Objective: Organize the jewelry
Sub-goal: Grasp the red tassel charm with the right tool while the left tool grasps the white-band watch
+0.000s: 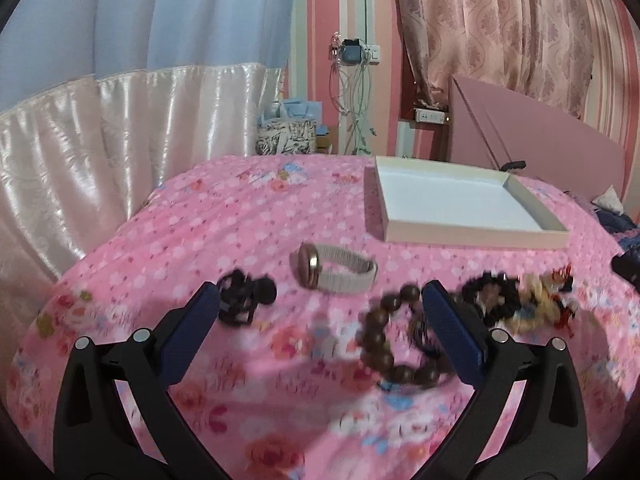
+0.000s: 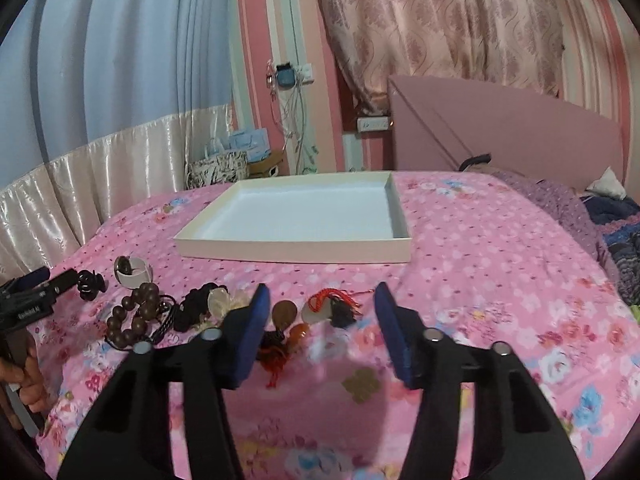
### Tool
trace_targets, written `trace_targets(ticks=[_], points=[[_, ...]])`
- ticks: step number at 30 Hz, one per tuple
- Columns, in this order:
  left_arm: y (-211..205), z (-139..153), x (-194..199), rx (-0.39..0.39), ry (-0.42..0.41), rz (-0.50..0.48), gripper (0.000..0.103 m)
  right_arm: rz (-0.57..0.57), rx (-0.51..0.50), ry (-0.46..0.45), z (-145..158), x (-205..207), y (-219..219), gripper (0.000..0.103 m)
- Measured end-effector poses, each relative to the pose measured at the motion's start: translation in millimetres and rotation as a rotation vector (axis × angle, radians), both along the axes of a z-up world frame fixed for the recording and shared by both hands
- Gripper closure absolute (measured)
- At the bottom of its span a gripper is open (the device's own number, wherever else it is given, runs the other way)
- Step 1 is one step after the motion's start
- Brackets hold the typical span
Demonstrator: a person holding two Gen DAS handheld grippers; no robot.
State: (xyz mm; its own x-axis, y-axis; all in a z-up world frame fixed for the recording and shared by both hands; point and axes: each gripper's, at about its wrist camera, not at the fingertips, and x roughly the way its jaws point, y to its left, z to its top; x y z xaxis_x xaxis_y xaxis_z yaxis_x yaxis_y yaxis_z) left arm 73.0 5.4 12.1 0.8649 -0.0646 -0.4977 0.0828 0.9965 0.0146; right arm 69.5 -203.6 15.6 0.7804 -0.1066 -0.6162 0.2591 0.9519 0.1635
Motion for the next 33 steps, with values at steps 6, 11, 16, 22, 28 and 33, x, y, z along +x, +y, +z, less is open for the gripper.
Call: trace_targets(ticks=[6,11,16,22,28,33], points=[[2,-1,34,0.02,0.026,-0.004,0.003,-0.007,0.018,0.087,-16,32,-1,0.054],[7,-12,60,-0.029,0.106,-0.018,0.012,0.011,-0.02,0.138,-26,55,2,0.057],[-2,-21,71,-0.021,0.123,-0.041,0.013,0.022,-0.023,0.197,-42,70,-2,0.066],[-10,-37,84,-0.03,0.173,-0.048,0.024,0.025,0.007,0.196,-46,77,-10,0.094],[-12,-43,85,-0.028,0.18,-0.049,0.026,0.007,0.009,0.13,-39,71,-16,0.099],[-11,-47,88,-0.036,0.206,-0.047,0.026,-0.01,-0.008,0.09,-34,68,-20,0.099]])
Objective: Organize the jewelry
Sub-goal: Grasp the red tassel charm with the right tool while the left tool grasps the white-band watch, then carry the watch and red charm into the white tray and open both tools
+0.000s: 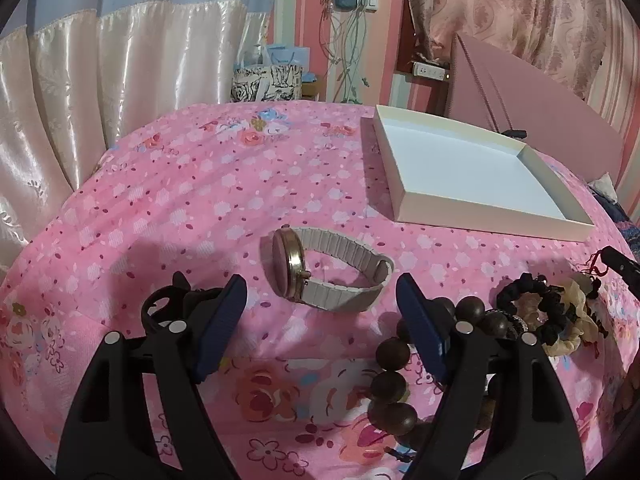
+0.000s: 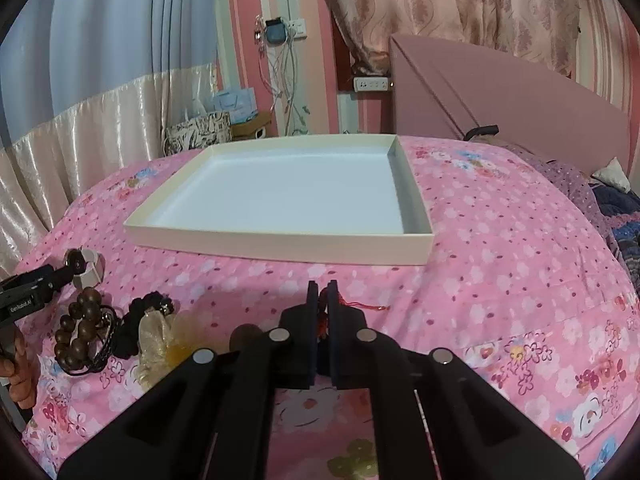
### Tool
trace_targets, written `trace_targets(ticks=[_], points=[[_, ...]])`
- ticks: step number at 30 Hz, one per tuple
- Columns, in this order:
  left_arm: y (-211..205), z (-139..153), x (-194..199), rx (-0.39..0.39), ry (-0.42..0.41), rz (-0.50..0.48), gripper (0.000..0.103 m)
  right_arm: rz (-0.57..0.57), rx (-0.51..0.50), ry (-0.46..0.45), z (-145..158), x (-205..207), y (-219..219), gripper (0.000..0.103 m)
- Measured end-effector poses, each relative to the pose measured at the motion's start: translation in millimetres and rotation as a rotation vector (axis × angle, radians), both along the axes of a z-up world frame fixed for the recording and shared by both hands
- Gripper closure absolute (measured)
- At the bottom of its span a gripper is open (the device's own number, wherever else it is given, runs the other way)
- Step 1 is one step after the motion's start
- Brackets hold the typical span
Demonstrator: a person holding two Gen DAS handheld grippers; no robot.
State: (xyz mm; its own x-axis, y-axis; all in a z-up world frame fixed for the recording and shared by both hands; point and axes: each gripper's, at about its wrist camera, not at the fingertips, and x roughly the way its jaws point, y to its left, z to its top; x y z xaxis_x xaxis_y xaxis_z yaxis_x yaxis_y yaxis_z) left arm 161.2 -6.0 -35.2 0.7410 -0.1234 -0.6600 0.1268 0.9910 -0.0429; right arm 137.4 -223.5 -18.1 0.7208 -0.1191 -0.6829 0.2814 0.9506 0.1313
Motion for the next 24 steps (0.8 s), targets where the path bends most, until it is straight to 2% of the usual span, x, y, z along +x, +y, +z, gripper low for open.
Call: trace_targets(ticks=[6,11,15,18,19,22,24], points=[[-11,-1,11,0.035,0.017,-0.018,0.032,0.008,0.023,-0.009,-1,1,-2,0.099],[-21,-11,28,0.07,0.099,-0.016,0.037,0.014,0.036,-0.012,-2,1,-3,0.099],[-23,-15,36,0.081,0.122,-0.022,0.038,0.018,0.04,-0.008,-3,1,-3,0.099],[-23,-15,36,0.068,0.118,-0.038,0.065,0.015,0.041,-0.011,-2,0,-4,0.099],[-24,-16,35,0.051,0.12,-0.06,0.086,0.016,0.042,-0.011,-2,0,-3,0.099],[-24,-14,34,0.041,0.112,-0.058,0.088,0.02,0.047,-0.018,0,-1,-3,0.099],[-19,-12,32,0.007,0.103,-0.052,0.089,0.024,0.046,-0.029,2,-2,-2,0.099]])
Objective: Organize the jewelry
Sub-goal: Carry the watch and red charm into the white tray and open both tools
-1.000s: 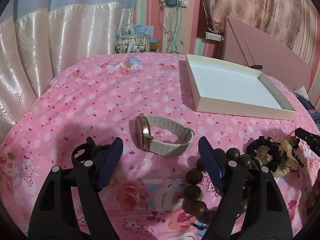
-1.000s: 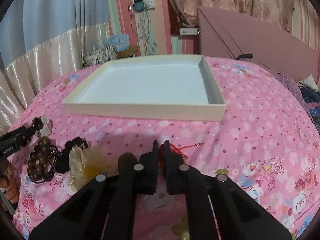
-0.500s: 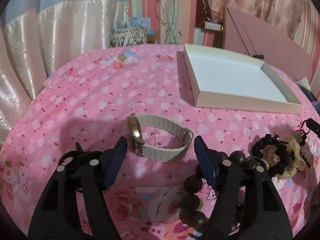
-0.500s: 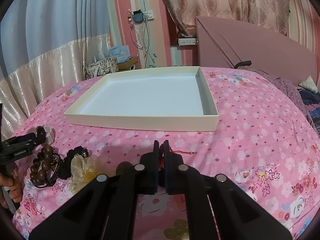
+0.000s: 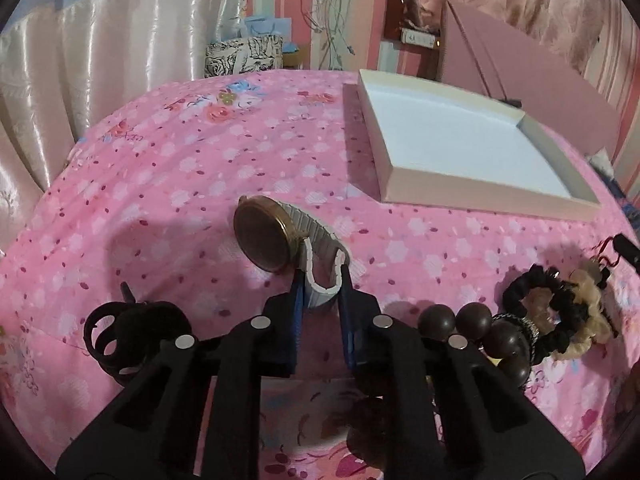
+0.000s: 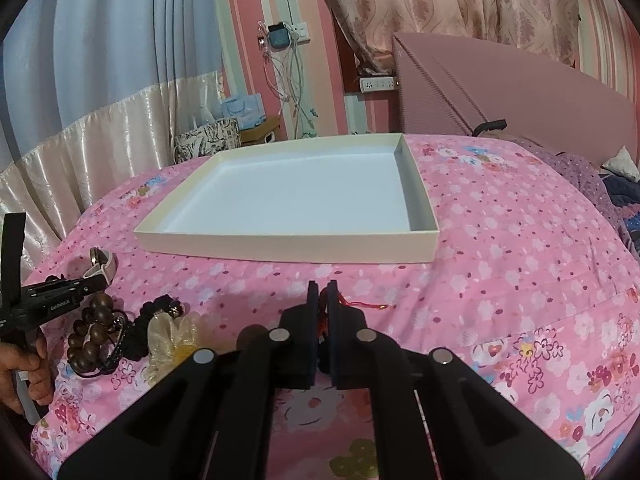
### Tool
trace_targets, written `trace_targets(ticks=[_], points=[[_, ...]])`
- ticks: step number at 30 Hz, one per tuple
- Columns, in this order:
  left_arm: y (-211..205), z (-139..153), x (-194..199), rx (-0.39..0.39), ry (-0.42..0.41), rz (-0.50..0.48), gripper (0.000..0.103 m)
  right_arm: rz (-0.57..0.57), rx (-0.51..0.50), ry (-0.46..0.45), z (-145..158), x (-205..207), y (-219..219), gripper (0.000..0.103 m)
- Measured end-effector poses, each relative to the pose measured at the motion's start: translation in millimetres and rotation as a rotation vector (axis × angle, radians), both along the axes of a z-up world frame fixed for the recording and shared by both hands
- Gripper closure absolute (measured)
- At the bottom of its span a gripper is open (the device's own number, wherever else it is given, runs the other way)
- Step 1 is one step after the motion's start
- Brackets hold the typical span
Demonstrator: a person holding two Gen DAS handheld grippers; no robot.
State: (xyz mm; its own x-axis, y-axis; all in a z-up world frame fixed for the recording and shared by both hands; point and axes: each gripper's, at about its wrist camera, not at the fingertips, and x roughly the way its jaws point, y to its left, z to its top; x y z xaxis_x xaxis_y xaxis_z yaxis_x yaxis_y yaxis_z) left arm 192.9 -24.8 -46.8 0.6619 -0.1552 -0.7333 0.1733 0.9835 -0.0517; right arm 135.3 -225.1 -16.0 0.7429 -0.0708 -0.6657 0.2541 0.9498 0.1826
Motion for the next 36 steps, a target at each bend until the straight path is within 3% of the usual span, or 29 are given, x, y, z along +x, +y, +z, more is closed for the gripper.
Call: trace_targets(ticks=[11,19,25,30,36], points=[[4,44,-21,-0.035,-0.086,-0.025,0.091,0.044,0.045,-0.121,47,-3,-3,0.1],[-2,88,-26,-0.04,-0.152,-0.055,0.091,0.094,0.141,-0.209,85,-1,-21,0.1],[-15,114,-16,-0.062,-0.185,-0.091,0.091,0.089,0.095,-0.228,110,9,-34,0.1],[-30,118,-2,-0.088,-0.178,-0.135,0.091,0.081,0.111,-0.228,113,23,-53,0.1],[-49,103,24,-0.16,-0.142,-0.199,0.091,0.074,0.113,-0.199,93,48,-69,0.1]])
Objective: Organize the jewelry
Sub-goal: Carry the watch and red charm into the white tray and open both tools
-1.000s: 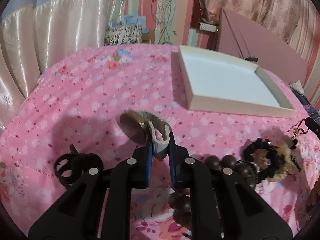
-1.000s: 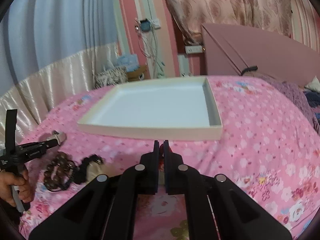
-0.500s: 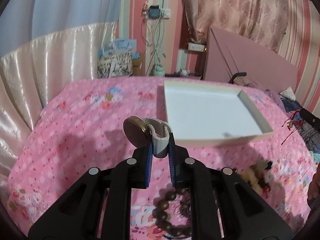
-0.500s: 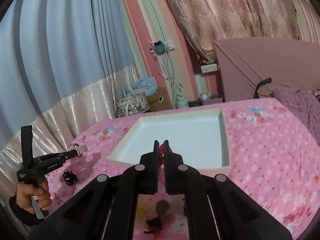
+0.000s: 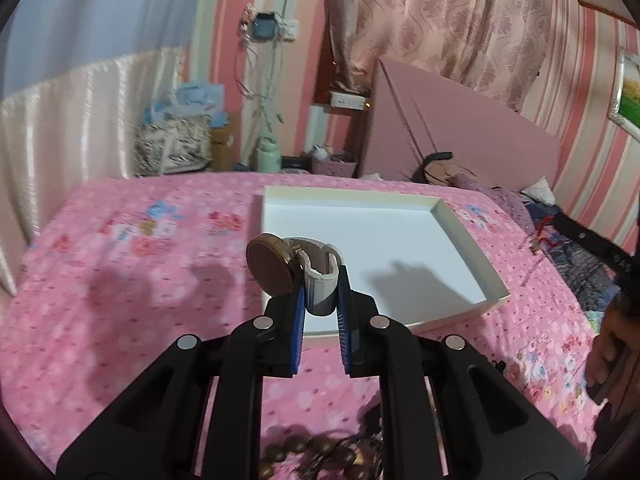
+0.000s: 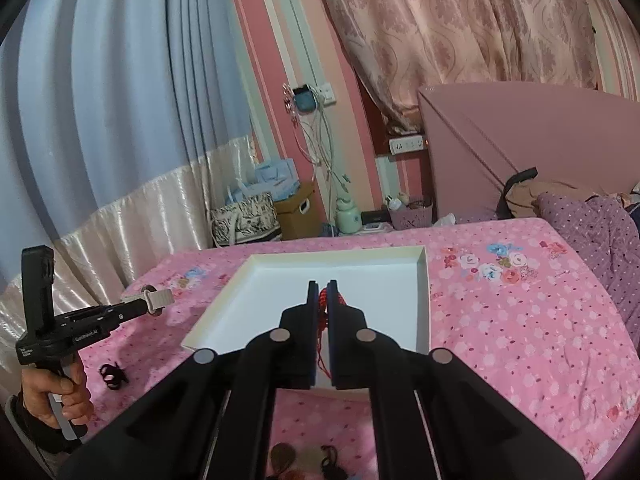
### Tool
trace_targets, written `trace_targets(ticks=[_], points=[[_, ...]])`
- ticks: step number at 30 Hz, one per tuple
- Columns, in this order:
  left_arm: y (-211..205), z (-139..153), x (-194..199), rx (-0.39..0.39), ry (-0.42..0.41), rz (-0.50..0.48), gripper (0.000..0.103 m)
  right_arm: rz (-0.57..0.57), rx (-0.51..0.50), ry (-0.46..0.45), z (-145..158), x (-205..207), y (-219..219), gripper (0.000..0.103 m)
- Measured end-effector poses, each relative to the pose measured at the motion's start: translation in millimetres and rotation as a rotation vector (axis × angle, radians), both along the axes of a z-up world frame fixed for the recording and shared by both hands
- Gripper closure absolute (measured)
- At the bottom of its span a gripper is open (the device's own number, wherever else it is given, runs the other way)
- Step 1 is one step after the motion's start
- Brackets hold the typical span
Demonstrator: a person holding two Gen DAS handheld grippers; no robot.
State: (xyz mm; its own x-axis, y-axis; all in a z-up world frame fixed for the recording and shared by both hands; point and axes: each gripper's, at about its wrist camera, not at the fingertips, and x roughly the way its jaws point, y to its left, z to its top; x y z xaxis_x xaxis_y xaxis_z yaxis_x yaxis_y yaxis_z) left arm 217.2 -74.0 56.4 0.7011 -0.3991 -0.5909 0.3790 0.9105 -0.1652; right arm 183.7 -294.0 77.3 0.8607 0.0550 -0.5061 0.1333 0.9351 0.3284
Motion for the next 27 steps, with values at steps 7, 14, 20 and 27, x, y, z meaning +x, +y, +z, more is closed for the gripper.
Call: trace_targets(ticks=[7,14,20,27], points=[[-21,-36,36,-0.046,0.062,-0.065,0.09,0.053,0.088,0.053,-50,32,-10,0.1],[-36,-69,55,0.01,0.119,-0.058,0.09,0.042,0.054,0.122,-86,50,-7,0.1],[-48,-88,59,0.068,0.165,-0.042,0.087,0.015,0.071,0.191,-108,59,-22,0.1],[-38,-98,75,0.119,0.206,0.049,0.086,-0.006,0.066,0.263,-124,65,-26,0.1]])
